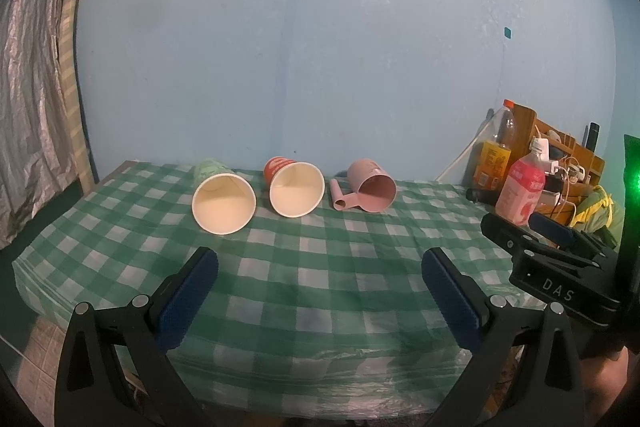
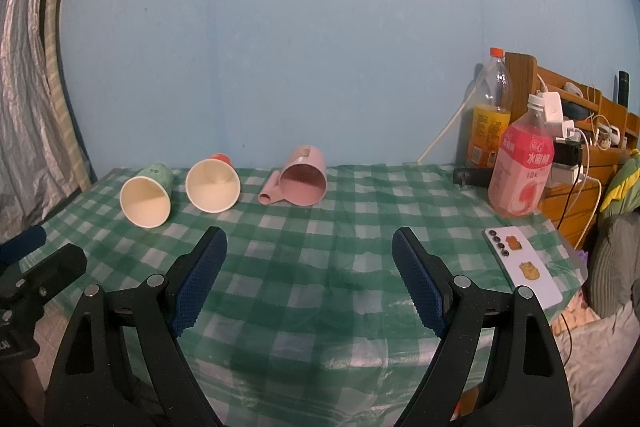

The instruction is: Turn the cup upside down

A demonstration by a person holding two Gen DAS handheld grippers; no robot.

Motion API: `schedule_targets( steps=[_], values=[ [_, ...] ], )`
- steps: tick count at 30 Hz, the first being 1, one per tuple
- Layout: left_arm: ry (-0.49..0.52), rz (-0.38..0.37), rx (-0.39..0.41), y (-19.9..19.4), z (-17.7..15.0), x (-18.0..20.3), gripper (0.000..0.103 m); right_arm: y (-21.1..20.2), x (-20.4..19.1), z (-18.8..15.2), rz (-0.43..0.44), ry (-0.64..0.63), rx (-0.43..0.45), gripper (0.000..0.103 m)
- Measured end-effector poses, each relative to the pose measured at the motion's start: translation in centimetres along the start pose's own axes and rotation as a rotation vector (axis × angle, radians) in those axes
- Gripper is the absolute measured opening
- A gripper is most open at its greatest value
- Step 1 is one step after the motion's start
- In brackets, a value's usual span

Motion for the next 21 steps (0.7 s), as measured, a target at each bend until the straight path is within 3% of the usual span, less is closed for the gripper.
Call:
schedule_targets(
  steps=[21],
  values=[
    [0.006, -0.006, -0.020, 0.29, 0.03, 0.48, 0.103, 0.22, -0.03, -0.24, 0.004, 0.005, -0.006, 0.084]
  ],
)
Point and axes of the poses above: each gripper's, at about its wrist camera, not at the fingertips, and y roughly the way its jaws point, x to its right, z to its top, the point moved 10 cm from there along y, roughly the way its jaws point, and after that the axes turned 15 degrees about -x, right-handed, at the moved point
